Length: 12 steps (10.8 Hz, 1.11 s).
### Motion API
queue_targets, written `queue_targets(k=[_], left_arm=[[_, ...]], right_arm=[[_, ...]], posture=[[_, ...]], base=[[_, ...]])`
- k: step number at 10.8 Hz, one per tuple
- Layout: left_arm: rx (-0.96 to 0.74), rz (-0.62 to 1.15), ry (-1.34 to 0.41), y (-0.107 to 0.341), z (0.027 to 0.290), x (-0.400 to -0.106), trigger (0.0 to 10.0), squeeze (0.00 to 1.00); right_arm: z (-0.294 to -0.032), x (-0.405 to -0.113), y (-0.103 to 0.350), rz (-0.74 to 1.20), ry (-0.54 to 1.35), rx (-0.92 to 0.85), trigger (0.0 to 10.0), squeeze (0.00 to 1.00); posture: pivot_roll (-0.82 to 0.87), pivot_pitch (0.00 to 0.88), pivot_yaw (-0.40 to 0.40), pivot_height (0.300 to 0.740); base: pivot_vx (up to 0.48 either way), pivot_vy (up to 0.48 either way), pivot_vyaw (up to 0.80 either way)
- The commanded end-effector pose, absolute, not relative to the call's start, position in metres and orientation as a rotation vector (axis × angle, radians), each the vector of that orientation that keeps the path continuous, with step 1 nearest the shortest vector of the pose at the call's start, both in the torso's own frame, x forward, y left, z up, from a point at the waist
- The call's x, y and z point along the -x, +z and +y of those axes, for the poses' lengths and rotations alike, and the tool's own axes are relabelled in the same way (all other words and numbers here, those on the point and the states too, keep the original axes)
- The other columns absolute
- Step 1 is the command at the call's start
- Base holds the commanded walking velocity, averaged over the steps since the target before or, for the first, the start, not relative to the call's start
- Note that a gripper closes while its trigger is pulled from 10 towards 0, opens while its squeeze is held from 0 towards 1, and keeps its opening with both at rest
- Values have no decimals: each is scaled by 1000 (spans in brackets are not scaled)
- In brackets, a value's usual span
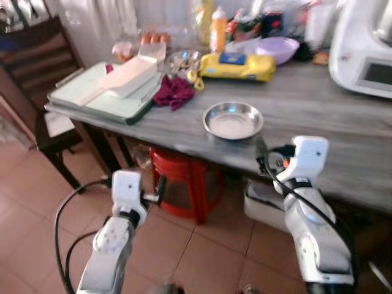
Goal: Setting the table
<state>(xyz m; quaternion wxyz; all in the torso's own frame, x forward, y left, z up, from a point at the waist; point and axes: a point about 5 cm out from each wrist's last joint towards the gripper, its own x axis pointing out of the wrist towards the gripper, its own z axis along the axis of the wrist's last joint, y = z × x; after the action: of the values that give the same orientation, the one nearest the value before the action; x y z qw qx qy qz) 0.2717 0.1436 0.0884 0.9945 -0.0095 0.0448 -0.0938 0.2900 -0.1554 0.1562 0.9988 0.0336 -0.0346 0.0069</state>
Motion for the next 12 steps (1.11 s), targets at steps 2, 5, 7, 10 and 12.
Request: queue_targets(k=[2, 5, 7, 10, 12], left_arm=[[-1, 85, -177, 90, 148, -272, 10000, 0], [-4, 89, -181, 90, 148, -271, 10000, 0], [-3, 92, -185, 89, 147, -270, 10000, 0], [-13, 96, -188, 87, 146, -269, 10000, 0], [-24, 96, -189, 86, 145, -269, 10000, 0]], right_arm=[[-154, -290, 155, -65, 17, -74, 10000, 0], [-157, -289, 155, -73, 0, -85, 10000, 0], [-157, -289, 155, -72, -2, -90, 10000, 0], [-156, -289, 153, -51, 6, -95, 10000, 0], [-157, -290, 153, -54, 7, -100, 10000, 0]], posture=[[-43, 79, 68, 740], [-44, 82, 70, 740], [-46, 83, 70, 740], [-50, 88, 67, 740], [-51, 88, 63, 740]], base=[[-341, 0, 0], [-342, 0, 0], [-341, 0, 0], [-334, 0, 0], [-298, 0, -575]])
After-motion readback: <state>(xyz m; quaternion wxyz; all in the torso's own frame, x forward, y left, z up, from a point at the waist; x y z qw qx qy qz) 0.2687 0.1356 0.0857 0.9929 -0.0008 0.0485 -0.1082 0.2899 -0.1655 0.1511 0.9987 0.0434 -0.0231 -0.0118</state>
